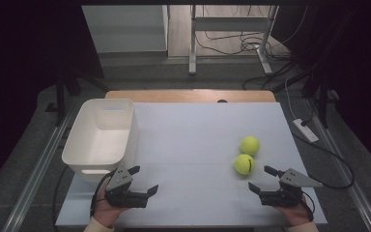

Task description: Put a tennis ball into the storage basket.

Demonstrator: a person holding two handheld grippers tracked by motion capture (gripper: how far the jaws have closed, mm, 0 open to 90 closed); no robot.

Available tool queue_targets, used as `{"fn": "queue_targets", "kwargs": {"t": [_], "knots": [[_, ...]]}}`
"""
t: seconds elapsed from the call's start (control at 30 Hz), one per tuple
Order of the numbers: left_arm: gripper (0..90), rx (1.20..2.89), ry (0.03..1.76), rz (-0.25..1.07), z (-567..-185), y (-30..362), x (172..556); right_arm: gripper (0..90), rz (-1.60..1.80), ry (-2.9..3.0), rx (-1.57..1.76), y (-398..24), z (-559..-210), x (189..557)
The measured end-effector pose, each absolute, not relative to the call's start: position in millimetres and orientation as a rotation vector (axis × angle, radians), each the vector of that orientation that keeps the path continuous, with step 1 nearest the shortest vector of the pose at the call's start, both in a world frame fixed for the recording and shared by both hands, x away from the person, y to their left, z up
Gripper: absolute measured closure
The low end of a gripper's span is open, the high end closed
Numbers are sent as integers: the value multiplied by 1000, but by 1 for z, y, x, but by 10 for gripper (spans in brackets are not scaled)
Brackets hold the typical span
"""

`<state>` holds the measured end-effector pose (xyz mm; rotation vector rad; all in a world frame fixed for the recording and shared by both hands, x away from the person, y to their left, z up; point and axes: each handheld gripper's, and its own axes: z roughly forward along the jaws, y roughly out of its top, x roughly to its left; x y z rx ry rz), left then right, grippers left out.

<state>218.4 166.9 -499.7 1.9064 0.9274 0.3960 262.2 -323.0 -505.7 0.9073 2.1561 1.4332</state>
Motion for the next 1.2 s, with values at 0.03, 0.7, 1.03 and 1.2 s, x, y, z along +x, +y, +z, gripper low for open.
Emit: {"fn": "queue_targets", "kwargs": {"t": [0.03, 0.7, 1.03, 1.2], "knots": [[79, 1907, 925, 393, -499, 165, 219, 112, 1434, 2157, 908, -323, -506, 262], [79, 1942, 851, 360, -490, 136, 238, 113, 1461, 2145, 908, -323, -504, 263], [81, 1944, 853, 352, -486, 131, 247, 113, 1471, 2144, 905, -323, -504, 261], [80, 1951, 848, 345, -485, 126, 252, 114, 1466, 2147, 912, -324, -505, 261]]}}
